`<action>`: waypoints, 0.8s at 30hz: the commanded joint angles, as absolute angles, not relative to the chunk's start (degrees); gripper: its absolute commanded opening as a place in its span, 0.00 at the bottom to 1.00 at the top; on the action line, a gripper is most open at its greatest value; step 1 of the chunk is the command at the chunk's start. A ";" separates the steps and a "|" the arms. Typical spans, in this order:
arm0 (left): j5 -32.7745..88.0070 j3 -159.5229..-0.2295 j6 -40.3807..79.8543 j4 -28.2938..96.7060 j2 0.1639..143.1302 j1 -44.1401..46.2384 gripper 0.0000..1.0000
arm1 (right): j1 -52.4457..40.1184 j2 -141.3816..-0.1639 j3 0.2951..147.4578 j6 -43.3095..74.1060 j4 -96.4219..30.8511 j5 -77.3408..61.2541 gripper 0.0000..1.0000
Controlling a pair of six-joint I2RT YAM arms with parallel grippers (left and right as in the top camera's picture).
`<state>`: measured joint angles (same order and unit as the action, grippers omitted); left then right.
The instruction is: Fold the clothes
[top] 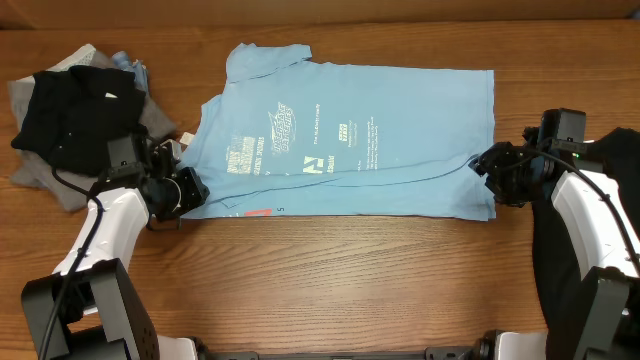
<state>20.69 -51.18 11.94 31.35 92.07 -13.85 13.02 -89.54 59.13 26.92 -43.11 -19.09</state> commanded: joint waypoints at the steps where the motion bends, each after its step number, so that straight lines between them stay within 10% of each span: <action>1: 14.09 -52.25 10.66 32.93 92.51 -13.45 0.27 | 12.78 -89.60 59.86 26.55 -43.05 -18.96 0.54; 14: 15.22 -52.10 8.82 29.91 101.49 -13.45 0.28 | 12.78 -89.60 59.86 26.57 -43.42 -18.98 0.54; 18: 15.94 -52.40 8.82 30.02 101.14 -13.47 0.06 | 12.78 -89.60 59.86 26.57 -43.44 -18.98 0.55; 24: 19.42 -55.22 9.45 31.75 99.85 -13.45 0.04 | 12.78 -89.60 59.86 26.57 -43.68 -18.98 0.55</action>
<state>16.78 -52.80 9.67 31.38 99.68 -13.85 13.02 -89.54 59.13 26.92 -43.62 -19.09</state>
